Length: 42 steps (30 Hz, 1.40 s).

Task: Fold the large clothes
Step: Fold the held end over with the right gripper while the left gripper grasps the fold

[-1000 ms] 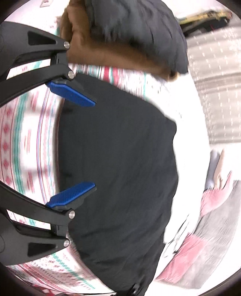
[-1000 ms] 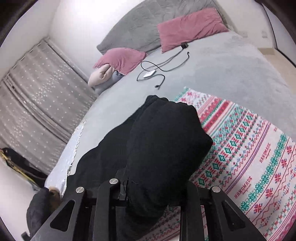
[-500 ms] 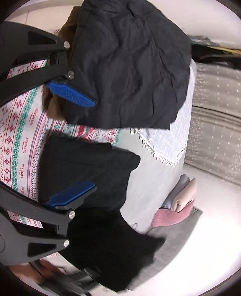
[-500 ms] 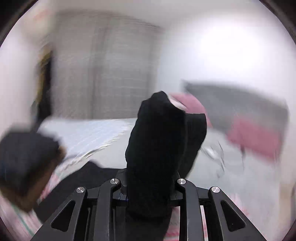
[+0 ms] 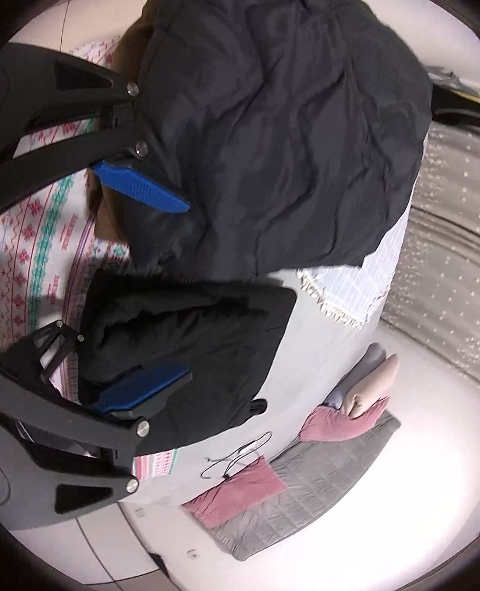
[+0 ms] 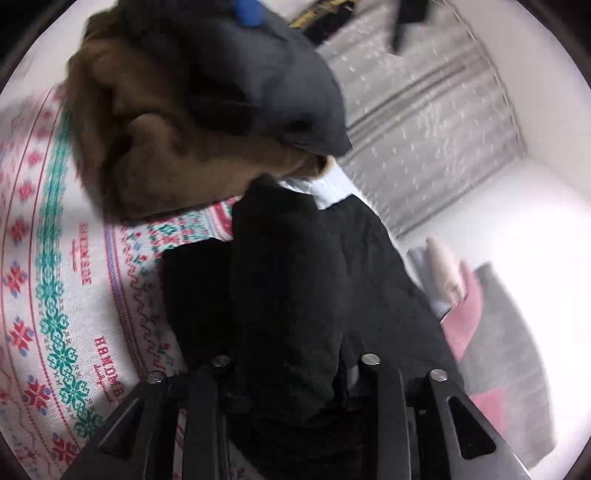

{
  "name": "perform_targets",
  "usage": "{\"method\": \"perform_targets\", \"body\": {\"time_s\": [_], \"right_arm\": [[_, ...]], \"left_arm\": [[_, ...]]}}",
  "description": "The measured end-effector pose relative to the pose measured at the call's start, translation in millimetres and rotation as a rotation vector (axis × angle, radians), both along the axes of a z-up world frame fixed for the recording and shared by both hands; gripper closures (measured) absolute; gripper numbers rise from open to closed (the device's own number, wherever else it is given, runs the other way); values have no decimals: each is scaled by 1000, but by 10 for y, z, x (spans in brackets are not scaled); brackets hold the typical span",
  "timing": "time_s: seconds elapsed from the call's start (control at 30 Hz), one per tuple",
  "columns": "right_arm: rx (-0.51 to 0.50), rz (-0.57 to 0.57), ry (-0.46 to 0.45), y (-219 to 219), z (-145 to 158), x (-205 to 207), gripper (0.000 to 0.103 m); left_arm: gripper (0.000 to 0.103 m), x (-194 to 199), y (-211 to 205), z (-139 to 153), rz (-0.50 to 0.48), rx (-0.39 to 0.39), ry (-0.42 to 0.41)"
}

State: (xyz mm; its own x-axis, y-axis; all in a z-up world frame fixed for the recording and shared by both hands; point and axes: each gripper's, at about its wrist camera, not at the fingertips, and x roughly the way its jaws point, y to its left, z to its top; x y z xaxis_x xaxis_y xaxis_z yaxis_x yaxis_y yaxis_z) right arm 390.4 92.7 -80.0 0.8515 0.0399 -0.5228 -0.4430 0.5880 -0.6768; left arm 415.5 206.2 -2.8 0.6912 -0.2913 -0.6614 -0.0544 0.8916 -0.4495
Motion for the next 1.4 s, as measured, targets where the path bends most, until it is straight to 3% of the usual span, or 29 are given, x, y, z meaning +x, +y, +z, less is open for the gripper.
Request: {"method": "perform_targets", "body": {"time_s": [0.07, 0.2, 0.33, 0.47, 0.5, 0.53, 0.57, 0.63, 0.77, 0.9, 1.13, 1.4], "right_arm": [[51, -47, 33, -137, 182, 73, 38], [87, -27, 69, -416, 354, -31, 31], [-58, -14, 0, -590, 218, -278, 30], [-232, -16, -136, -758, 50, -546, 30], [-225, -26, -144, -771, 55, -562, 30], [-200, -39, -141, -794, 72, -565, 34], [-178, -53, -155, -798, 89, -564, 49], [-176, -61, -171, -767, 95, -576, 62], [-195, -46, -157, -674, 54, -607, 74], [-145, -73, -100, -787, -10, -543, 78], [-206, -102, -22, -860, -432, -467, 79], [-27, -87, 109, -1112, -79, -468, 77]], "left_arm": [[19, 17, -53, -16, -33, -23, 9], [19, 57, -176, -94, -66, -14, 40], [19, 81, -384, -168, -75, 52, 60], [19, 141, -710, -306, -100, 120, 81], [19, 160, -784, -363, -96, 142, 91], [27, 171, -838, -403, -93, 165, 96], [32, 177, -894, -444, -91, 187, 97], [48, 186, -980, -502, -83, 222, 91], [54, 212, -1028, -528, -56, 283, 78], [60, 261, -1076, -614, -42, 370, 59], [59, 317, -1139, -762, -65, 418, 42], [56, 333, -1107, -783, -93, 393, 26]]}}
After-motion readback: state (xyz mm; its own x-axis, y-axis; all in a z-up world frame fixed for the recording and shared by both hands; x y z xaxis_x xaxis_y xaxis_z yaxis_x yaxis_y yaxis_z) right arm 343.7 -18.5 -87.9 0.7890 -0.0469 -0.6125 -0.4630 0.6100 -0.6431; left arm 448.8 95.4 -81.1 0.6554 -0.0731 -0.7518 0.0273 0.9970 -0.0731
